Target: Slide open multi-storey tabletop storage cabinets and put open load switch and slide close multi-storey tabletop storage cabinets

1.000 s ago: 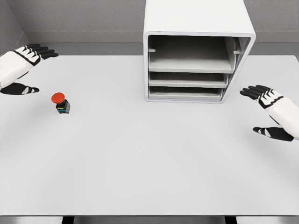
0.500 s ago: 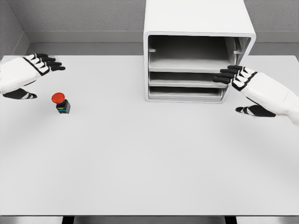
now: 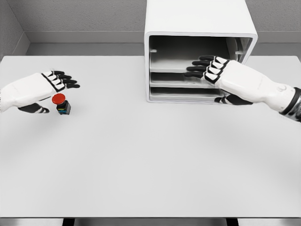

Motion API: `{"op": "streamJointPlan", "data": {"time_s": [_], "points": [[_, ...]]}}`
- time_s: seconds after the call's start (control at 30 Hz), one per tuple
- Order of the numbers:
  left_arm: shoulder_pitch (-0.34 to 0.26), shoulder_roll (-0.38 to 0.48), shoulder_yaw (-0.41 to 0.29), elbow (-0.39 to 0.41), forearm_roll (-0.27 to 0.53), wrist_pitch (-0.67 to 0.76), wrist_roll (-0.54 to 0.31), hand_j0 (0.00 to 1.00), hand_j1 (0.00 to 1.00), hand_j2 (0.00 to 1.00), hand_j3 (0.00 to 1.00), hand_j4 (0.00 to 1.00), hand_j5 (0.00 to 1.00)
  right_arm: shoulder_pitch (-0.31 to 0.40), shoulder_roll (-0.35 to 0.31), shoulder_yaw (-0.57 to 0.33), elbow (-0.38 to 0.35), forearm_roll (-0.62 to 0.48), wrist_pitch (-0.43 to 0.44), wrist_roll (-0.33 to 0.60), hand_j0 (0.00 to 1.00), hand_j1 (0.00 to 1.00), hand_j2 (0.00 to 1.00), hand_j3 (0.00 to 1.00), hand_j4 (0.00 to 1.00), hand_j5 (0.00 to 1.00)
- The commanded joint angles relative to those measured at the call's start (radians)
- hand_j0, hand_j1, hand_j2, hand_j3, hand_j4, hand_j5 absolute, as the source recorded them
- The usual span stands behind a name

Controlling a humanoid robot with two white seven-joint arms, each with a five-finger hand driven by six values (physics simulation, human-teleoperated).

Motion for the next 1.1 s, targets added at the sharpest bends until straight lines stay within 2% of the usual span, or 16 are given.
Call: {"op": "streamJointPlan", "data": {"time_s": [0.0, 0.17, 0.27, 0.4, 0.53, 0.6, 0.73, 0.93, 1.07], "points": [[0.000, 0.001, -0.017, 0.004, 0.007, 0.001, 0.001, 1.00, 1.00, 1.00, 1.00, 1.00, 1.00, -0.002, 0.004, 0.043, 0.021, -0.002, 0.001, 0.000, 0.99, 0.99, 0.99, 0.99, 0.99, 0.99], [-0.009, 0.002, -0.017, 0.012, 0.007, 0.001, 0.001, 1.00, 1.00, 1.00, 1.00, 1.00, 1.00, -0.021, 0.024, 0.078, 0.063, 0.000, 0.001, 0.001, 0.99, 0.99, 0.99, 0.99, 0.99, 0.99], [-0.011, 0.014, -0.017, 0.007, 0.011, 0.001, 0.001, 1.00, 1.00, 1.00, 1.00, 1.00, 1.00, -0.084, 0.064, 0.121, 0.167, 0.009, 0.001, 0.001, 0.99, 0.99, 0.99, 0.99, 0.99, 0.99], [-0.012, 0.011, -0.025, 0.012, 0.013, 0.001, 0.001, 1.00, 1.00, 1.00, 1.00, 1.00, 1.00, -0.095, 0.093, 0.128, 0.199, 0.030, 0.001, 0.001, 0.99, 0.99, 0.99, 0.99, 0.99, 0.99], [-0.028, -0.033, -0.030, 0.070, 0.008, 0.001, 0.001, 1.00, 1.00, 1.00, 1.00, 1.00, 1.00, -0.155, 0.131, 0.157, 0.271, 0.038, 0.001, 0.001, 0.99, 0.99, 0.99, 0.99, 0.99, 0.99], [-0.029, -0.033, -0.033, 0.075, 0.008, 0.001, 0.001, 1.00, 1.00, 1.00, 1.00, 1.00, 1.00, -0.169, 0.148, 0.177, 0.307, 0.044, 0.001, 0.001, 0.99, 0.99, 0.99, 0.99, 0.99, 0.99], [-0.061, -0.033, -0.094, 0.098, 0.010, 0.001, 0.001, 1.00, 1.00, 1.00, 1.00, 1.00, 1.00, -0.207, 0.174, 0.187, 0.360, 0.052, 0.001, 0.001, 0.99, 0.99, 0.99, 0.99, 0.99, 0.99], [-0.069, -0.035, -0.105, 0.118, 0.007, 0.001, 0.001, 1.00, 1.00, 1.00, 1.00, 1.00, 1.00, -0.262, 0.188, 0.207, 0.425, 0.052, 0.001, 0.021, 0.99, 0.99, 0.99, 0.99, 0.99, 0.99], [-0.103, -0.038, -0.137, 0.139, 0.005, 0.001, 0.001, 1.00, 1.00, 1.00, 1.00, 1.00, 1.00, -0.276, 0.203, 0.213, 0.451, 0.052, 0.001, 0.044, 0.99, 0.99, 0.99, 0.99, 0.99, 0.99]]}}
